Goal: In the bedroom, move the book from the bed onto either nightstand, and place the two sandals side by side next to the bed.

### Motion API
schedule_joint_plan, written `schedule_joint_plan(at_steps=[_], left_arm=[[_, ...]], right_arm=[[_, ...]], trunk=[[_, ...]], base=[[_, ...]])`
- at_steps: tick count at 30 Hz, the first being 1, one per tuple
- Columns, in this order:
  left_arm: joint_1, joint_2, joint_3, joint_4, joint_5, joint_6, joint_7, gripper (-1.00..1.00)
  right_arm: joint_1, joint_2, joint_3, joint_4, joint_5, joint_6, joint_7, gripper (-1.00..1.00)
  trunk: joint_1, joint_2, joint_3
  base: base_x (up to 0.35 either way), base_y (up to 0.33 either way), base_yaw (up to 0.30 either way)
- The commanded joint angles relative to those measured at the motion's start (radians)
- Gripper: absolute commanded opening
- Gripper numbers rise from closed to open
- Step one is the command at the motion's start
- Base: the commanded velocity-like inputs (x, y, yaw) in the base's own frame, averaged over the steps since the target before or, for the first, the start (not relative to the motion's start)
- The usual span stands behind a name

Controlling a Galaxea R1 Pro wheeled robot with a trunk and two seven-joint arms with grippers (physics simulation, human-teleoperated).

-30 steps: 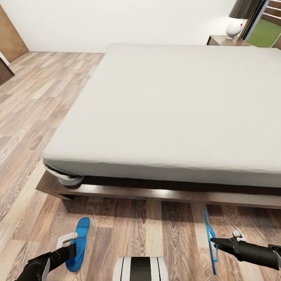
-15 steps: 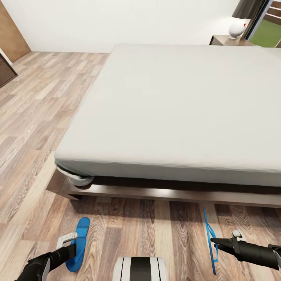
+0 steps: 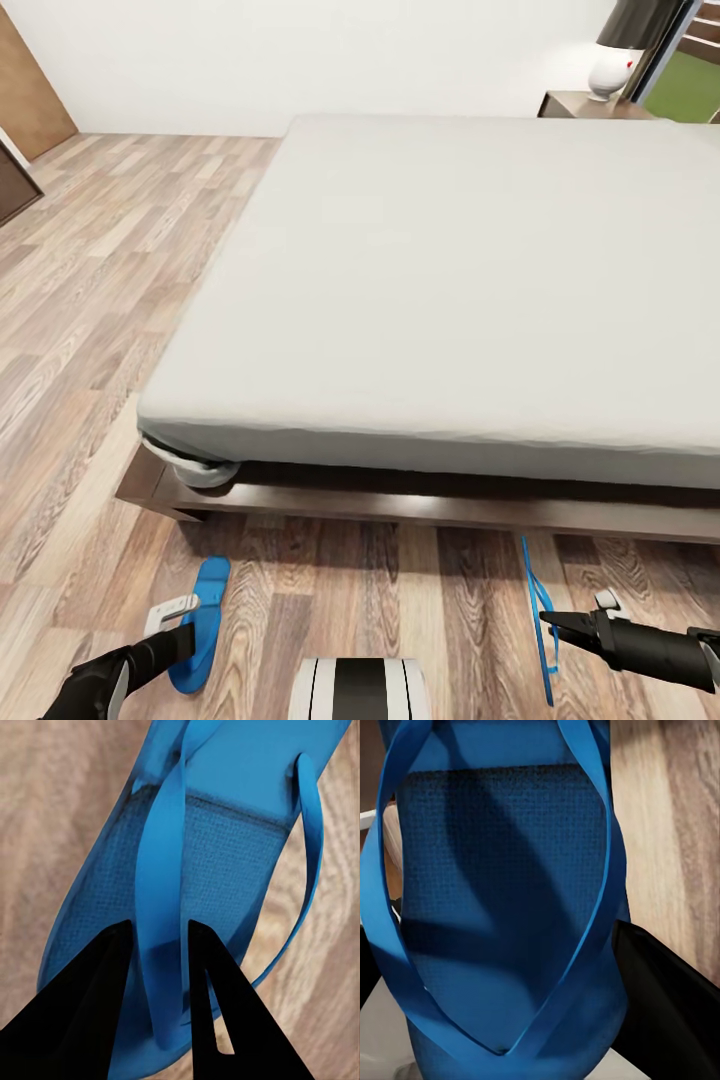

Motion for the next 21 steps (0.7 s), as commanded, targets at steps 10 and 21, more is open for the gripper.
schedule_joint_plan(at_steps=[10, 21], left_arm=[[-0.001, -0.001, 0.007, -0.001, -0.005, 0.004, -0.008, -1.00], [-0.001, -0.001, 0.007, -0.001, -0.006, 0.005, -0.008, -1.00]], right_arm=[[-0.001, 0.000, -0.002, 0.000, -0.006, 0.010, 0.001, -1.00], [-0.001, 0.000, -0.002, 0.000, -0.006, 0.010, 0.001, -1.00]], trunk=[[0.000, 0.000, -0.001], [0.000, 0.000, -0.001]], base=[[0.128, 0.035, 0.000], [0.002, 0.000, 0.000]])
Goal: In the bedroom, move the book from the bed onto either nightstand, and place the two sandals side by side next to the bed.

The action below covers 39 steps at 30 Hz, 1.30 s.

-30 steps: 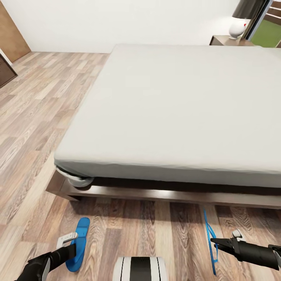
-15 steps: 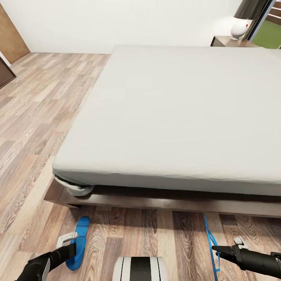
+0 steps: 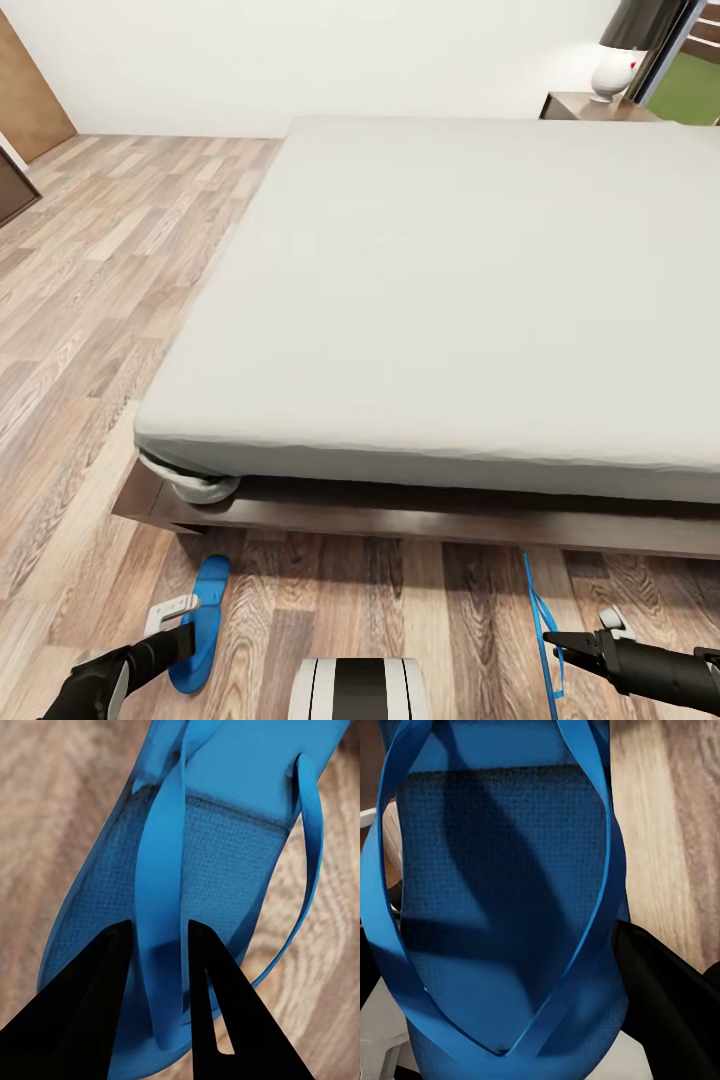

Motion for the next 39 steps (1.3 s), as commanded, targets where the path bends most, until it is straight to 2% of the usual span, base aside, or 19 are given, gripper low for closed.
schedule_joint_plan(at_steps=[1, 12, 20, 39], left_arm=[[-0.001, -0.001, 0.007, -0.001, -0.006, 0.006, -0.008, -1.00], [-0.001, -0.002, 0.007, -0.002, -0.006, 0.006, -0.008, -1.00], [-0.001, -0.002, 0.007, -0.002, -0.006, 0.009, -0.008, -1.00], [-0.001, 0.000, 0.007, -0.003, -0.006, 0.009, -0.008, -1.00]], right_arm=[[-0.045, 0.000, -0.005, -0.001, -0.007, 0.011, 0.003, -1.00], [-0.045, 0.000, -0.005, -0.001, -0.007, 0.011, 0.003, -1.00], [-0.045, 0.000, -0.005, -0.001, -0.007, 0.011, 0.003, -1.00], [-0.045, 0.000, -0.004, 0.008, -0.007, 0.011, 0.003, -1.00]], trunk=[[0.000, 0.000, -0.001], [0.000, 0.000, -0.001], [0.000, 0.000, -0.001], [0.000, 0.000, 0.003]], base=[[0.000, 0.000, 0.000], [-0.006, 0.000, 0.000], [-0.187, 0.000, 0.000], [-0.004, 0.000, -0.033]])
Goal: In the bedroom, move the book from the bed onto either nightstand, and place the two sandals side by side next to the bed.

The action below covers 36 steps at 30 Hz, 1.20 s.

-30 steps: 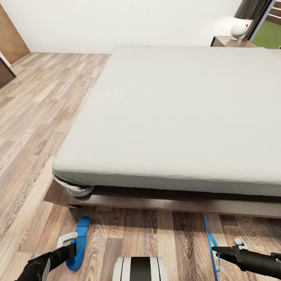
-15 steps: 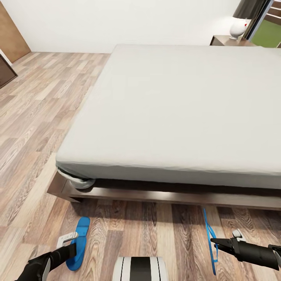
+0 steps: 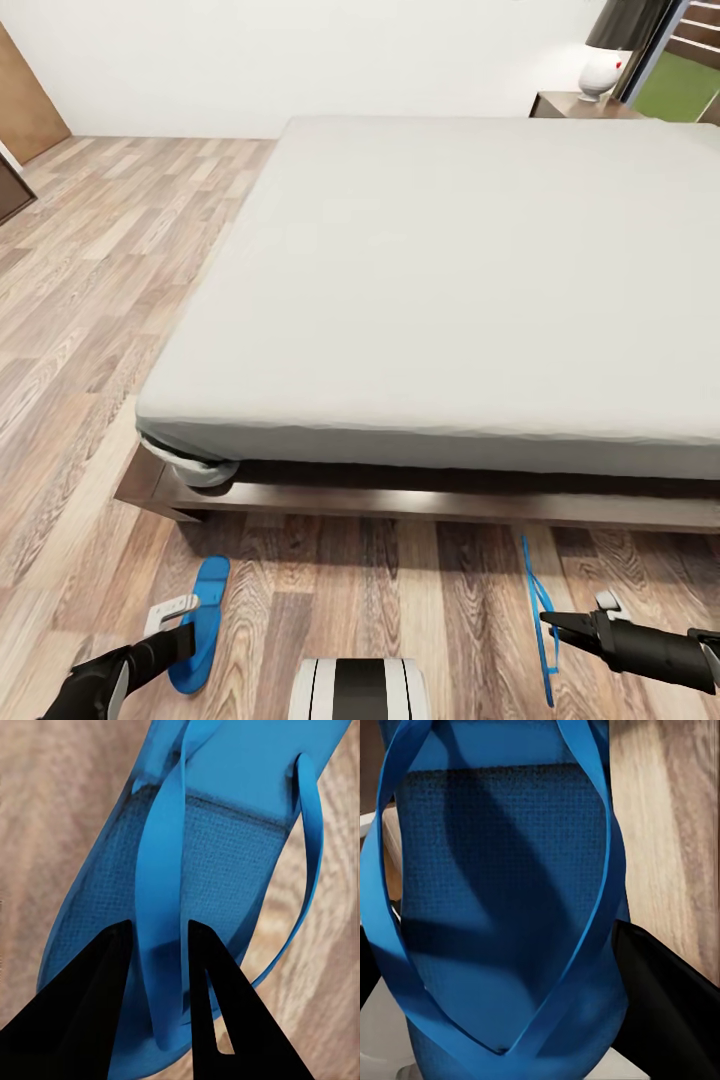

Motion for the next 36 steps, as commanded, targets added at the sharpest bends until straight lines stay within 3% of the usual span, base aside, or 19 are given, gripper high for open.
schedule_joint_plan(at_steps=[1, 3, 7, 11, 16, 24, 36], left_arm=[[-0.001, -0.001, 0.007, -0.002, -0.005, 0.006, -0.008, -1.00], [-0.001, -0.001, 0.007, -0.002, -0.005, 0.006, -0.008, -1.00], [-0.001, 0.000, 0.008, -0.002, -0.005, 0.007, -0.010, -1.00], [-0.001, 0.000, 0.007, -0.002, -0.005, 0.007, -0.010, -1.00], [-0.001, 0.000, 0.007, -0.002, -0.005, 0.007, -0.010, -1.00], [-0.001, -0.001, 0.007, -0.002, -0.005, 0.007, -0.010, -1.00], [-0.001, -0.001, 0.007, -0.002, -0.006, 0.007, -0.008, -1.00]], right_arm=[[0.000, -0.001, 0.001, 0.009, -0.004, 0.005, 0.002, -1.00], [0.000, -0.006, 0.000, 0.034, -0.005, -0.002, 0.003, -1.00], [0.000, -0.099, 0.000, 0.115, -0.011, -0.007, 0.004, -1.00], [0.000, -0.136, 0.000, 0.196, -0.013, -0.009, 0.005, -1.00], [0.000, -0.152, 0.000, 0.211, -0.014, -0.009, 0.005, -1.00], [0.000, -0.153, -0.002, 0.202, -0.014, -0.008, 0.006, -1.00], [0.000, -0.153, -0.007, 0.197, -0.014, -0.008, 0.005, -1.00]], trunk=[[0.000, 0.000, -0.001], [0.000, 0.000, -0.001], [0.000, 0.000, -0.001], [0.000, 0.000, -0.001], [0.000, 0.000, -0.001], [0.000, 0.000, -0.001], [0.004, -0.003, -0.039]], base=[[0.000, 0.000, -0.009], [0.000, 0.000, -0.004], [0.000, 0.000, -0.001], [0.000, 0.000, 0.000], [0.000, 0.000, 0.000], [0.000, 0.000, 0.000], [0.000, 0.000, 0.000]])
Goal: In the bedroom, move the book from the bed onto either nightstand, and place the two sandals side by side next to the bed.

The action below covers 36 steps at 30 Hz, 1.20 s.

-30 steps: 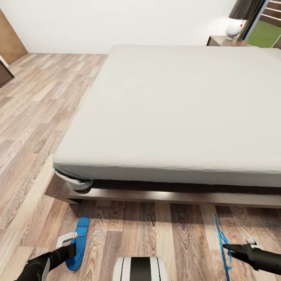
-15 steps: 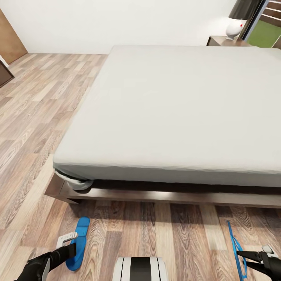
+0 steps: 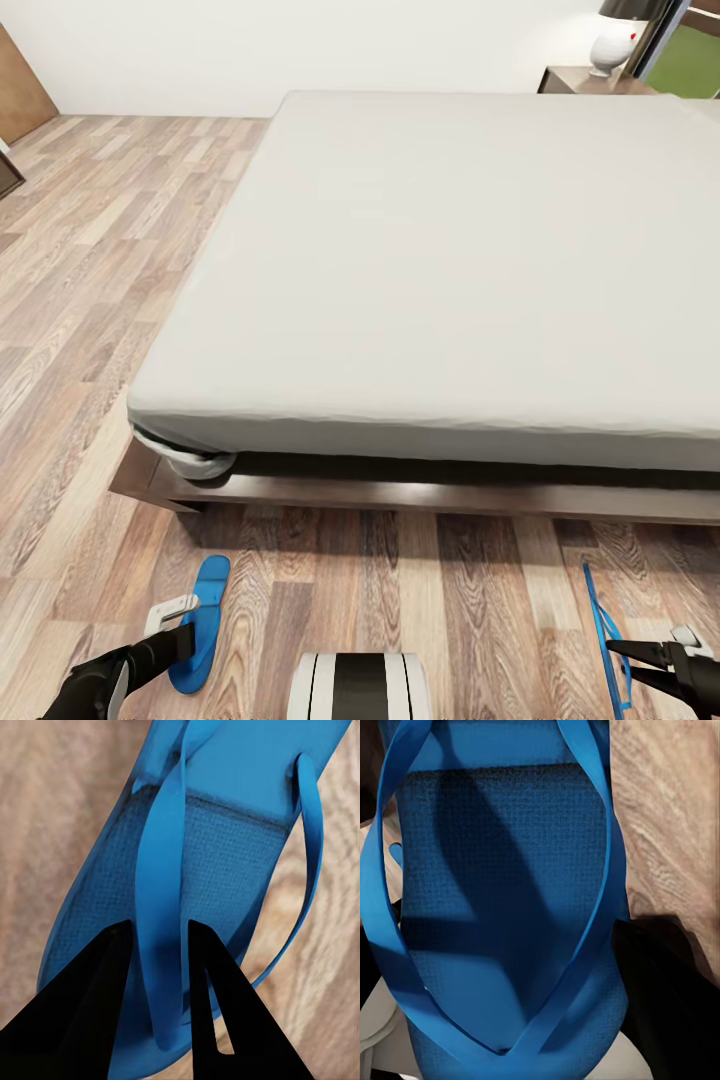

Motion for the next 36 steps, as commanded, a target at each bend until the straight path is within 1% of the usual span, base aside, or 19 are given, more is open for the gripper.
schedule_joint_plan(at_steps=[1, 7, 12, 19, 24, 34, 36], left_arm=[[-0.001, -0.001, 0.007, -0.002, -0.006, 0.006, -0.008, -1.00], [-0.001, -0.001, 0.007, -0.002, -0.006, 0.004, -0.008, -1.00], [-0.001, 0.000, 0.007, -0.002, -0.005, 0.002, -0.008, -1.00], [-0.001, 0.000, 0.007, -0.002, -0.005, 0.002, -0.008, -1.00], [-0.001, 0.000, 0.007, -0.002, -0.005, 0.003, -0.008, -1.00], [-0.001, -0.001, 0.007, -0.002, -0.005, 0.004, -0.008, -1.00], [-0.001, -0.001, 0.007, -0.002, -0.005, 0.004, -0.008, -1.00]], right_arm=[[0.000, 0.000, 0.000, 0.000, -0.003, 0.009, 0.001, -1.00], [0.000, 0.000, 0.000, -0.001, -0.003, 0.009, 0.001, -1.00], [0.000, 0.000, 0.000, -0.001, -0.003, 0.009, 0.001, -1.00], [0.000, 0.000, 0.000, -0.002, -0.003, 0.009, 0.001, -1.00], [0.000, 0.000, 0.000, -0.002, -0.003, 0.009, 0.001, -1.00], [0.000, 0.000, 0.000, -0.002, -0.003, 0.009, 0.002, -1.00], [0.000, 0.000, 0.000, -0.002, -0.003, 0.009, 0.002, -1.00]], trunk=[[0.000, 0.000, -0.001], [0.000, 0.000, -0.001], [0.000, 0.000, -0.001], [0.000, 0.000, -0.001], [0.000, 0.000, -0.001], [0.000, 0.000, -0.001], [0.001, -0.001, -0.008]], base=[[0.000, 0.000, 0.000], [0.003, 0.000, 0.000], [0.199, 0.000, 0.000], [0.039, 0.003, 0.000], [0.157, 0.099, 0.000], [0.016, 0.011, 0.000], [0.000, 0.000, 0.000]])
